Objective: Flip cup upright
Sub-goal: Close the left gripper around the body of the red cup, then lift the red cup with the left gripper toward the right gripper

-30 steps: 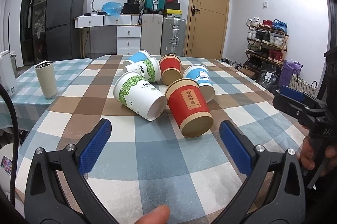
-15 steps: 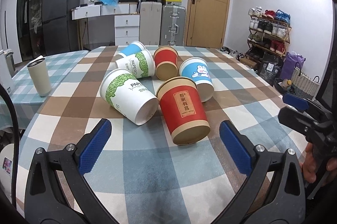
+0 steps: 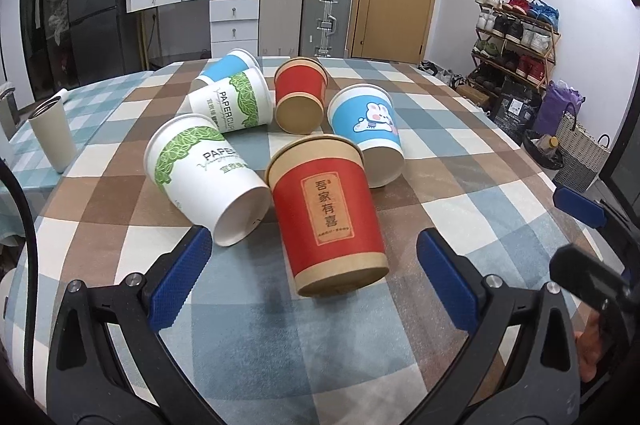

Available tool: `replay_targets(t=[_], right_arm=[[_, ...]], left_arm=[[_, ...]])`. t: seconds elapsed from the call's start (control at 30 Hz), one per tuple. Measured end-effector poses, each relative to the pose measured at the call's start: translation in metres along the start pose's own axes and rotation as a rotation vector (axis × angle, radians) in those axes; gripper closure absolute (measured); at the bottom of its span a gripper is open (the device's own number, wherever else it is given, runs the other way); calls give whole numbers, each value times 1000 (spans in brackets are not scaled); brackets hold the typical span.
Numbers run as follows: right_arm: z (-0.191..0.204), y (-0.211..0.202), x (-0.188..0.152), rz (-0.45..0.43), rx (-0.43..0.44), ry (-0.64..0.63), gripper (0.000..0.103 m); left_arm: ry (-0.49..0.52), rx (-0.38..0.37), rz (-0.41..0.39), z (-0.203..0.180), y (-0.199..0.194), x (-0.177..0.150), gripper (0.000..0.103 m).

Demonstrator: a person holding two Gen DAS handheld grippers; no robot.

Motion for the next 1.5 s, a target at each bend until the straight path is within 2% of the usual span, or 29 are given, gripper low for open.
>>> replay_targets(t=[0.07, 0.27, 0.43, 0.57, 0.8, 1.17, 1.5], right_arm=[[0, 1, 0, 3, 0, -1, 0], [-1, 1, 0, 6, 2, 0, 0], [0, 2, -1, 7, 3, -1, 0], [0, 2, -1, 8, 4, -1, 0], [1, 3, -2, 9, 6, -2, 0], [6, 4, -4, 16, 10, -11, 0], [16, 6, -12, 45, 20, -5, 0]], left_arm=[[12, -1, 11, -4, 5, 0, 5], [26, -14, 61, -12, 19, -5, 24], [-1, -43, 94, -10, 23, -10, 46], [-20, -77, 100, -10, 20, -13, 48], [-18, -77, 73, -11, 6, -16, 48], [-55, -83, 13, 0, -38, -20, 48], [-92, -103, -2, 5, -74, -44, 48]])
Point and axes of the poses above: each gripper's, at about its wrist camera, not at the fingertips, and y roughly the way its jaws point, z to its left, x to its top, the point moved 10 cm from there along y, roughly the way its jaws point, and after that the axes turned 3 degrees about x, right-handed, at the moved point
